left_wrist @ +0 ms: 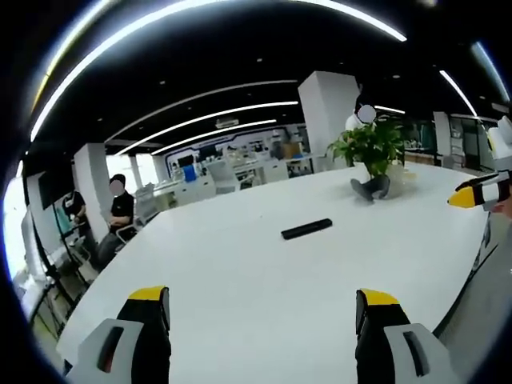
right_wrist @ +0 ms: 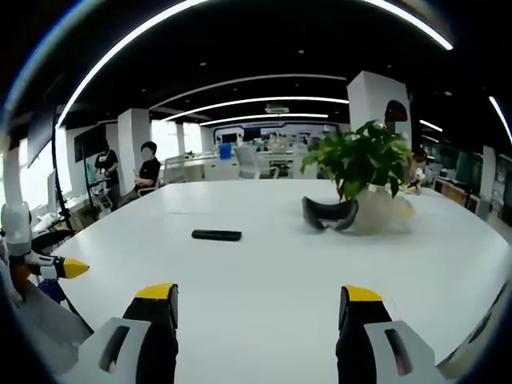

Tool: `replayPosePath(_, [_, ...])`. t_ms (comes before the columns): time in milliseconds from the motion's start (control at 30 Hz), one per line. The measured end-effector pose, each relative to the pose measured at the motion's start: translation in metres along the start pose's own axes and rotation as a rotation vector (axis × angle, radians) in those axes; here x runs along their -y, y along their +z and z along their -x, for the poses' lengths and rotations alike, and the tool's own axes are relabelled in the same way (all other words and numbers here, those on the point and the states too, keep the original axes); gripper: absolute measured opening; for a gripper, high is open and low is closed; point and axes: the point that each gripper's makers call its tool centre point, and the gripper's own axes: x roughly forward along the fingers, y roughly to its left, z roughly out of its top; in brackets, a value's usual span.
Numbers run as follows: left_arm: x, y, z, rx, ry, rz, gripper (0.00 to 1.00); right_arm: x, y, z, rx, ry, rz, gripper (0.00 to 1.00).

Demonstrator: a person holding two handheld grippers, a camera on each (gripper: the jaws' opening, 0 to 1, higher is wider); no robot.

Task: Press the specified remote control buttons in sequence, fully releasing each button before pressing the next.

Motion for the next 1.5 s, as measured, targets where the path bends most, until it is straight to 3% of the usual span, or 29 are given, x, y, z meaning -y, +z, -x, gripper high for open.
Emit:
replayPosePath(333, [-0.003,0.004,-0.001,0.002,0.007,-0.010,1.00,-0.001,0.002,0.001,0.009,0.008,-0.004,0.82])
replayPosePath(533, [-0.011,0.025,-0.012,0.039,0.013,-0.031,1.00,-0.003,0.000,0.000,0.000,0.015,0.003,0.80])
replayPosePath(800, [-0.007,0.040,-0.043,0.025,-0.071,-0.064,1.00,-0.002,-0.001,-0.001,-0.003,0.014,0.000,0.79])
replayPosePath(900, [-0.002,0.038,-0.056,0.011,-0.103,-0.054,1.00,-0.002,-0.001,-0.001,-0.003,0.013,0.002,0.79])
replayPosePath(1267, [0.009,0.055,-0.107,-0.009,-0.196,-0.159,1.00,-0.001,-0.002,-0.002,-0.010,0.013,-0.002,0.77])
replayPosePath(1400, [0.013,0.065,-0.123,-0.001,-0.224,-0.196,0.88,-0.002,-0.005,-0.003,-0.026,0.015,0.004,0.75])
replayPosePath(1500, [0.018,0.072,-0.136,0.003,-0.248,-0.229,0.90,-0.003,-0.006,-0.003,-0.030,0.015,0.007,0.75])
